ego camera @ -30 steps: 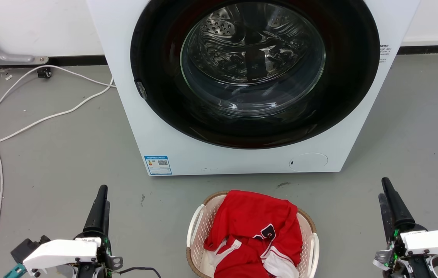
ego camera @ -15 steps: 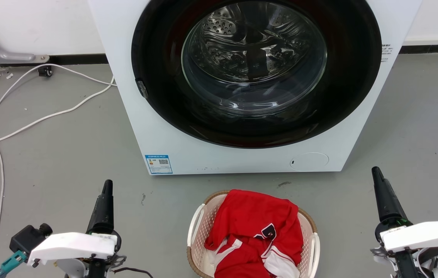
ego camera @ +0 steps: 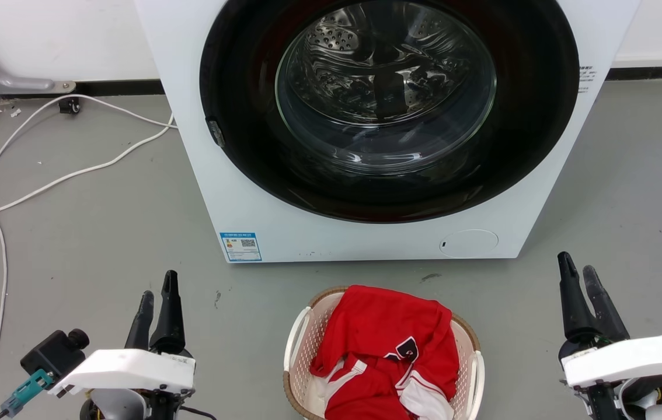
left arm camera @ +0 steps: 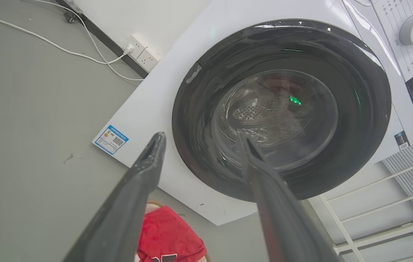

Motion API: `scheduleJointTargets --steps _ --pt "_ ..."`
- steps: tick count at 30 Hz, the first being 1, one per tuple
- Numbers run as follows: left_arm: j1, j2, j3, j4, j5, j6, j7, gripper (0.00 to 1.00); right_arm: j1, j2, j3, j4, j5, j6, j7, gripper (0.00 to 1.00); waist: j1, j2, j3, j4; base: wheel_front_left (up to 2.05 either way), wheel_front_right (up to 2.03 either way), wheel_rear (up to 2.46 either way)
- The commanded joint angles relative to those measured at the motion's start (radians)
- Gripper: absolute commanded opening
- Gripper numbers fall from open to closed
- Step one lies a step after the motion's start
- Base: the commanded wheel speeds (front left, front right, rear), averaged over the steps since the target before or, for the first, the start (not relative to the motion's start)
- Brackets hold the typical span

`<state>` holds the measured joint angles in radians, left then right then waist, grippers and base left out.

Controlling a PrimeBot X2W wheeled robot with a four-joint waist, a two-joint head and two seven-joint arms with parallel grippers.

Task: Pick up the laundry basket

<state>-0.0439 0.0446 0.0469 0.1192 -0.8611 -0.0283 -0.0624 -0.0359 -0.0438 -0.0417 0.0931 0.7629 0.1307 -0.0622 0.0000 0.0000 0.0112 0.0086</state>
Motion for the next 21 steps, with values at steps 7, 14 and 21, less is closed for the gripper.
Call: scheduleJointTargets --steps 7,14,21 --pt "0.008 0.007 -0.008 -0.019 0.128 0.012 -0.031 1.00 0.003 -0.005 0.002 -0.028 -0.133 0.000 -0.031 1.00 0.0000 0.0000 0.001 0.000 0.00 0.00 0.00" --pt "0.016 0.008 -0.018 -0.015 0.218 0.017 -0.052 1.00 0.014 -0.006 0.012 -0.030 -0.231 0.000 -0.052 1.00 0.0000 0.0000 -0.001 0.003 0.00 0.00 0.00" --pt "0.021 0.012 -0.032 -0.015 0.309 0.028 -0.072 1.00 0.023 -0.006 0.018 -0.035 -0.321 0.000 -0.073 1.00 0.0000 0.0000 0.000 0.004 0.00 0.00 0.00"
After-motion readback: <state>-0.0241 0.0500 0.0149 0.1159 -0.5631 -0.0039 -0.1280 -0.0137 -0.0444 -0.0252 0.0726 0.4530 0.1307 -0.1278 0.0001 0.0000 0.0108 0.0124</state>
